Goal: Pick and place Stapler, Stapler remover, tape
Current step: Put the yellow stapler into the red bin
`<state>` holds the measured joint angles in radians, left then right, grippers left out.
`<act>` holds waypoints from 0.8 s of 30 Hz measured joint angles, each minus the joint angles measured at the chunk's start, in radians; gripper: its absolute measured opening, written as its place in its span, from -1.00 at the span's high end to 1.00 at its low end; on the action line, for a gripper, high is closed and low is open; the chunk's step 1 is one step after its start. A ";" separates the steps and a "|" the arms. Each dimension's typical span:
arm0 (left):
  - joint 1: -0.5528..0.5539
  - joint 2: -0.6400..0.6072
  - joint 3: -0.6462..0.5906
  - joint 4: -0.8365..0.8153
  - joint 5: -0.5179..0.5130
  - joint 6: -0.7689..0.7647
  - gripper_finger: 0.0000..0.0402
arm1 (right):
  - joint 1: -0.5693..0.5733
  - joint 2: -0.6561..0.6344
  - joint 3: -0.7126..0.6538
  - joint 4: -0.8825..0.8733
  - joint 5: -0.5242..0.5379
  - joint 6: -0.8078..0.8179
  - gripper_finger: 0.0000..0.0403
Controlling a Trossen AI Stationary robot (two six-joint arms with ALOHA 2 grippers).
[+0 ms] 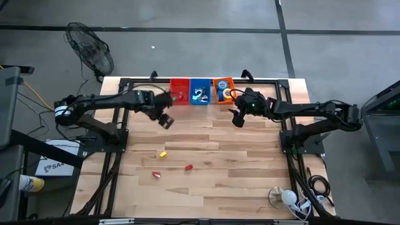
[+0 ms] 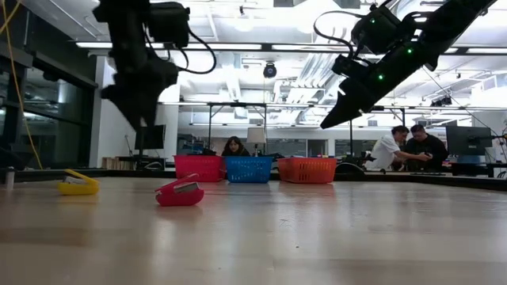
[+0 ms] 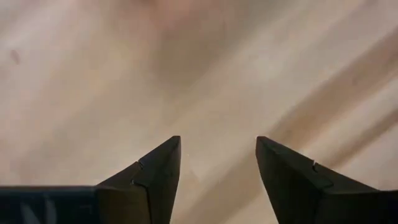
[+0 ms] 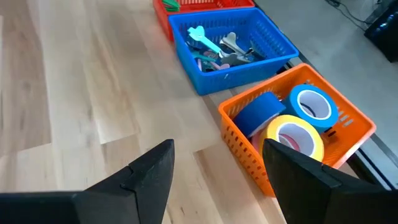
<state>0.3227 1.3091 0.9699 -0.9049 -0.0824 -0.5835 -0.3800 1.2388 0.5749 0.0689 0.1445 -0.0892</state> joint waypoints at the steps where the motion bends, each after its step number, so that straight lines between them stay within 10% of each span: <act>1: -0.021 0.001 -0.001 -0.027 0.009 -0.024 -0.02 | 0.000 0.000 0.000 0.000 -0.006 0.001 -0.17; 24: -0.341 0.197 -0.001 -0.063 0.099 -0.398 -0.02 | 0.017 0.000 0.000 -0.097 -0.138 0.074 -0.17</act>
<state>-0.0179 1.5062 0.9691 -0.9681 0.0162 -0.9813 -0.3629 1.2388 0.5747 -0.0278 0.0062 -0.0154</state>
